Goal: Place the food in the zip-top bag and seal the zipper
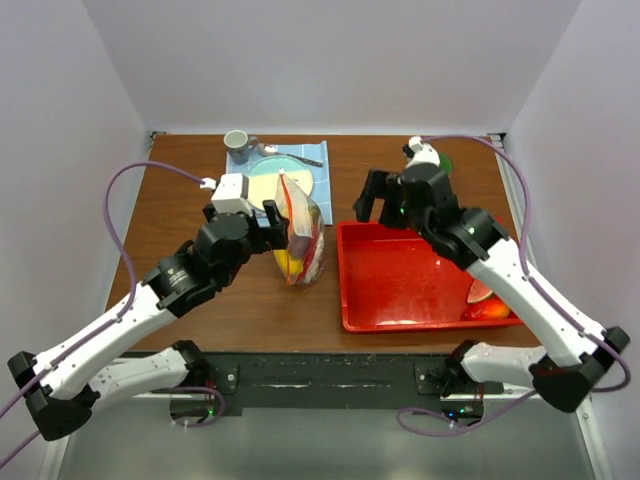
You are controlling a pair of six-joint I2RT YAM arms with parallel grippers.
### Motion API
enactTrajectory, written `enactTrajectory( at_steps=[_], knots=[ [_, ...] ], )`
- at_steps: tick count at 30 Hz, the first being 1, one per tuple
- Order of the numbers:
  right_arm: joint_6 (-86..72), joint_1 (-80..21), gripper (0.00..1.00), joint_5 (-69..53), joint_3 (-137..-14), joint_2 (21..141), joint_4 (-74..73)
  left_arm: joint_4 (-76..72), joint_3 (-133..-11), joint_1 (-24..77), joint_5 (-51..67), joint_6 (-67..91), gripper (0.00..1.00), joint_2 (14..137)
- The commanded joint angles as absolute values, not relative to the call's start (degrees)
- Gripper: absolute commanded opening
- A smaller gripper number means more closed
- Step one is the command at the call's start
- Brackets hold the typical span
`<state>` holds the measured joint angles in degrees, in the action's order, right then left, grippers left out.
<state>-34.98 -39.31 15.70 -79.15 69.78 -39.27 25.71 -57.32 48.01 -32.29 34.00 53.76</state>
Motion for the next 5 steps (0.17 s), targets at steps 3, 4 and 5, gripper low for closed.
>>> enactTrajectory(
  at_steps=[3, 4, 5],
  knots=[
    [-33.6, -39.3, 0.99, 21.5, -73.0, 63.5, -36.0, 25.2, -53.5, 47.5, -35.9, 36.5, 1.00, 51.9],
    [-33.4, -39.3, 0.99, 21.5, -73.1, 63.2, -36.1, 24.2, -53.1, 47.5, -35.9, 36.3, 1.00, 51.9],
    [-33.4, -39.3, 0.99, 21.4, -73.1, 62.8, -36.1, 23.6, -52.8, 47.5, -36.4, 36.4, 1.00, 52.1]
  ],
)
